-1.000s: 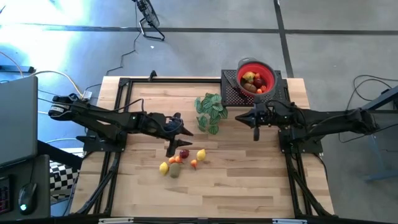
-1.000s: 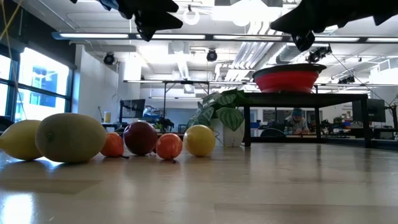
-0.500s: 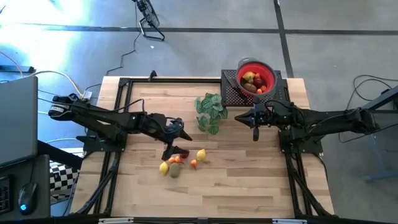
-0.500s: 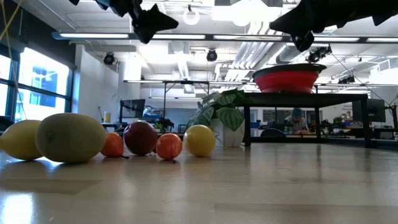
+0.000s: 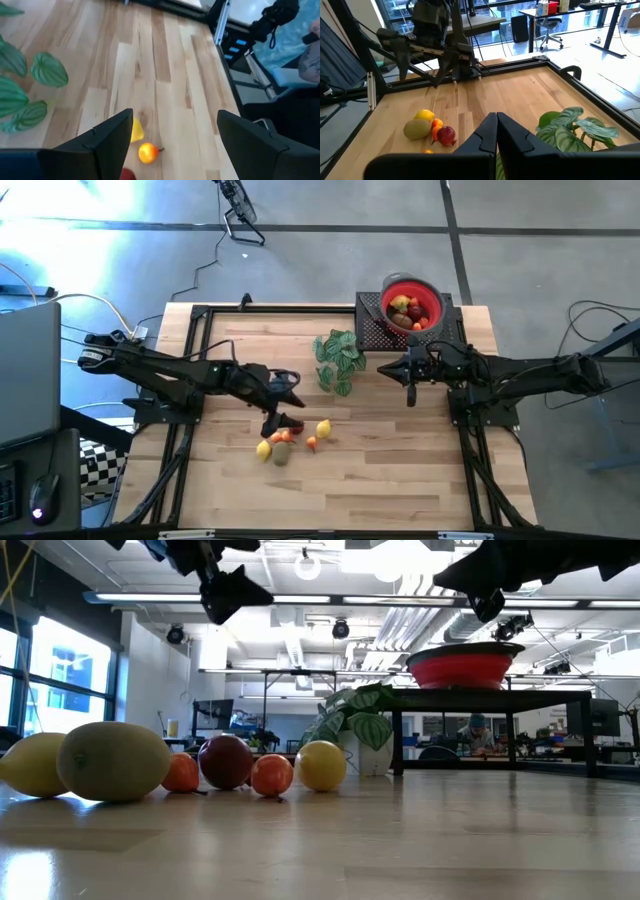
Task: Pick & Place Fruit
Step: Put the pomegranate into the red colander
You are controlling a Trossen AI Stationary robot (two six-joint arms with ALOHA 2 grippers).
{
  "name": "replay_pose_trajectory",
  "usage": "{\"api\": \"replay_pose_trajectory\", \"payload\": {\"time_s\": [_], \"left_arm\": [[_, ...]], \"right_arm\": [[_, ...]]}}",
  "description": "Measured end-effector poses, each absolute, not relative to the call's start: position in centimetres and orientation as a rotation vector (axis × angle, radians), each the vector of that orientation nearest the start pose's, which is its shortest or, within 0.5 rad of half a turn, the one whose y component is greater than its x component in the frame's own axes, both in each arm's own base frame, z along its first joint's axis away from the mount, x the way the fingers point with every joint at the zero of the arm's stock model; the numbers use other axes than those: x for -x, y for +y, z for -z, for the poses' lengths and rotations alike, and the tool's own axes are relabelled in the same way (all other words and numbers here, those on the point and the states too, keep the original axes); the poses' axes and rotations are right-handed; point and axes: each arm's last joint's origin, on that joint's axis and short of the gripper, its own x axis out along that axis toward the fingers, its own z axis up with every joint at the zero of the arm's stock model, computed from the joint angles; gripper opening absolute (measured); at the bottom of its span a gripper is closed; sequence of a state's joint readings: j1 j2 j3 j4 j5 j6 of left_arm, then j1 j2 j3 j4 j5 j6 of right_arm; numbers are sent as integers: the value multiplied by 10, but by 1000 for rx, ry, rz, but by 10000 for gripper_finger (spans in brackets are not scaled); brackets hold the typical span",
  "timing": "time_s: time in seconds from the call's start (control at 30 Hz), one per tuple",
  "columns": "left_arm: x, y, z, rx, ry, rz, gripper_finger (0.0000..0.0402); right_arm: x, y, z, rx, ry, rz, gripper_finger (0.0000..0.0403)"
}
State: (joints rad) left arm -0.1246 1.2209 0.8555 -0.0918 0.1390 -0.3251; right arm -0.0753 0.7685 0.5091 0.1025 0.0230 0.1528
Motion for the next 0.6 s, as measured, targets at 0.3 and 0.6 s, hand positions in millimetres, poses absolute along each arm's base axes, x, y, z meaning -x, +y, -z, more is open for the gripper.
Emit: {"api": "replay_pose_trajectory", "payload": {"time_s": [0.3, 0.6], "left_arm": [[-261, -38, -269, 422, 593, 138, 285], [-270, -44, -255, 404, 638, 84, 285]], "right_arm": [[-177, -14, -267, -156, 149, 110, 2], [-177, -14, -267, -134, 150, 109, 2]]}}
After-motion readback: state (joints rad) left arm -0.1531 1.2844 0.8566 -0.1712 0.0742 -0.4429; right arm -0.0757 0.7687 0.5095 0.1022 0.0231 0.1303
